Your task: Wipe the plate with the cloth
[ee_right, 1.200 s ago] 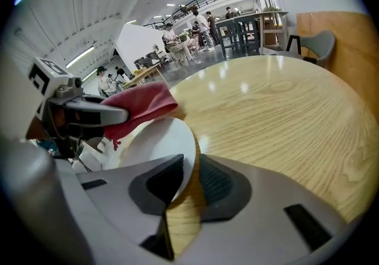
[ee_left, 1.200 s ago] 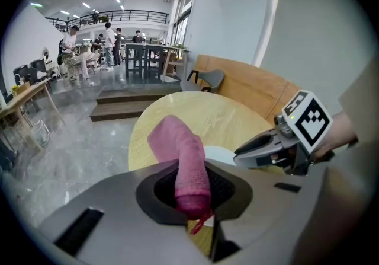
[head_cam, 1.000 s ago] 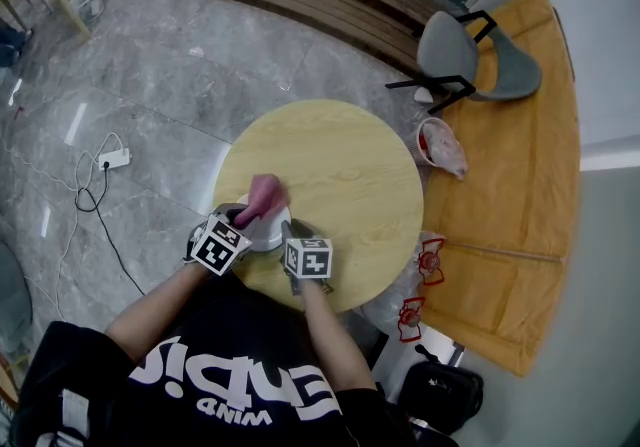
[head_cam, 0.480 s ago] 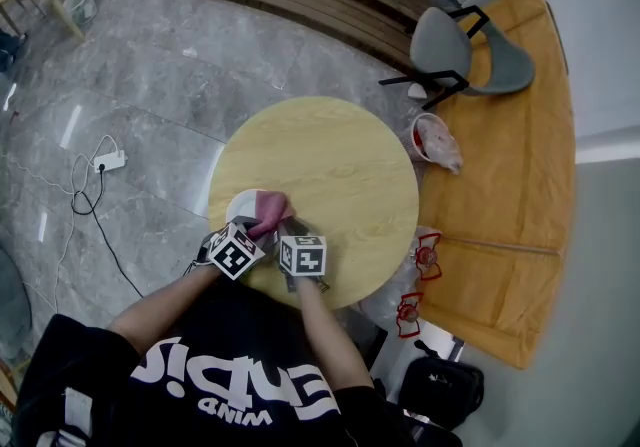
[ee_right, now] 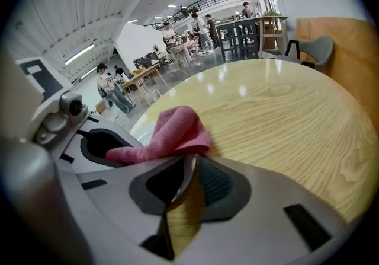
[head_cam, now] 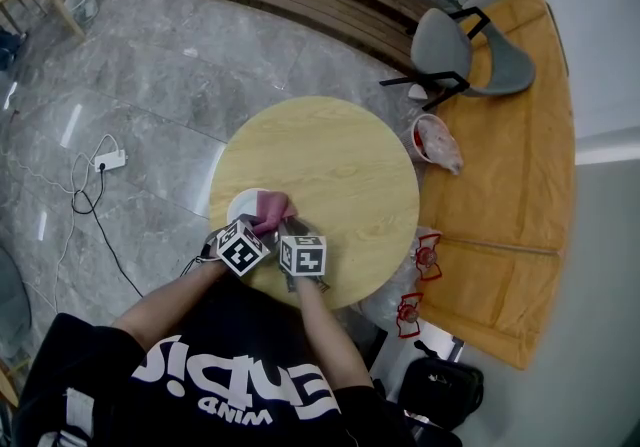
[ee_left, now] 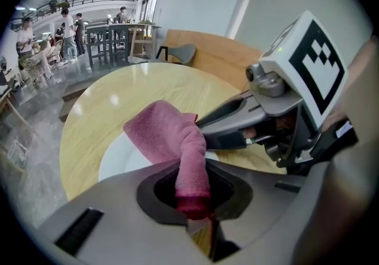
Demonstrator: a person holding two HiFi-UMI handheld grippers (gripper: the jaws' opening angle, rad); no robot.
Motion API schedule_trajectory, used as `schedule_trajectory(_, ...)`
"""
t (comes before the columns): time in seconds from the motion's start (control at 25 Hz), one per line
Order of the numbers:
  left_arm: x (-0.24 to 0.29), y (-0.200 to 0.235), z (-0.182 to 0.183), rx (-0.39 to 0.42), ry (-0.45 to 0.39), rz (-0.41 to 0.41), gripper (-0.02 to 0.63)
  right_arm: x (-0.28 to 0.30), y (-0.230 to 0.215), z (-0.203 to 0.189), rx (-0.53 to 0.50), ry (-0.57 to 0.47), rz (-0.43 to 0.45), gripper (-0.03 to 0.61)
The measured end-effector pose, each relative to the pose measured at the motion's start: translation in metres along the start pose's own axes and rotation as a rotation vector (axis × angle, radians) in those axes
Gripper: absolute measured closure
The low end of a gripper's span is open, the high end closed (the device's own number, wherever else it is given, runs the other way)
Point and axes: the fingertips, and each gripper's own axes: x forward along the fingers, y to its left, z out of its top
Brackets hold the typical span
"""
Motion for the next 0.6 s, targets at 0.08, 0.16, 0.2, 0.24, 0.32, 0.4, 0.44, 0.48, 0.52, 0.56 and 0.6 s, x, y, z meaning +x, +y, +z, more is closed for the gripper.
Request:
schedule_trajectory(0.08,-0.002,0.004,-0.002,-0.017,-0.003,0.008,0.563,0.000,0.000,0.000,-0.016,0.004,-0.001,0.483)
schedule_trajectory(0.16,-0.004,0.008,-0.004,-0.034,-0.005,0.016,0.563,0.000,0.000,0.000,-0.023,0.005,-0.003,0.483)
schedule_trajectory(0.2,-0.005,0.010,-0.005,-0.039,-0.007,0.022,0.563,0.000,0.000,0.000,-0.025,0.005,-0.004,0.483)
schedule_trajectory(0.24,-0.007,0.013,-0.006,-0.044,-0.009,0.029,0.563,0.000,0.000,0.000,-0.026,0.007,-0.005,0.483)
schedule_trajectory(0.32,-0.010,0.019,-0.009,-0.052,-0.015,0.044,0.563,0.000,0.000,0.000,-0.031,0.011,-0.006,0.483)
schedule_trajectory(0.4,-0.014,0.024,-0.013,-0.061,-0.019,0.058,0.563,0.000,0.000,-0.001,-0.035,0.013,-0.005,0.483)
schedule_trajectory(0.44,-0.016,0.026,-0.015,-0.067,-0.020,0.065,0.563,0.000,0.000,-0.001,-0.036,0.014,-0.004,0.483)
schedule_trajectory(0.48,-0.018,0.029,-0.016,-0.072,-0.020,0.071,0.563,0.000,0.000,-0.001,-0.037,0.014,-0.003,0.483)
schedule_trajectory(0.52,-0.020,0.031,-0.018,-0.078,-0.019,0.077,0.563,-0.001,0.000,-0.001,-0.037,0.014,-0.002,0.483)
schedule_trajectory(0.56,-0.022,0.033,-0.019,-0.082,-0.019,0.083,0.563,-0.002,0.000,-0.001,-0.037,0.014,-0.002,0.483)
schedule_trajectory(0.6,-0.023,0.035,-0.021,-0.086,-0.018,0.088,0.563,-0.002,0.000,-0.001,-0.039,0.015,-0.002,0.483)
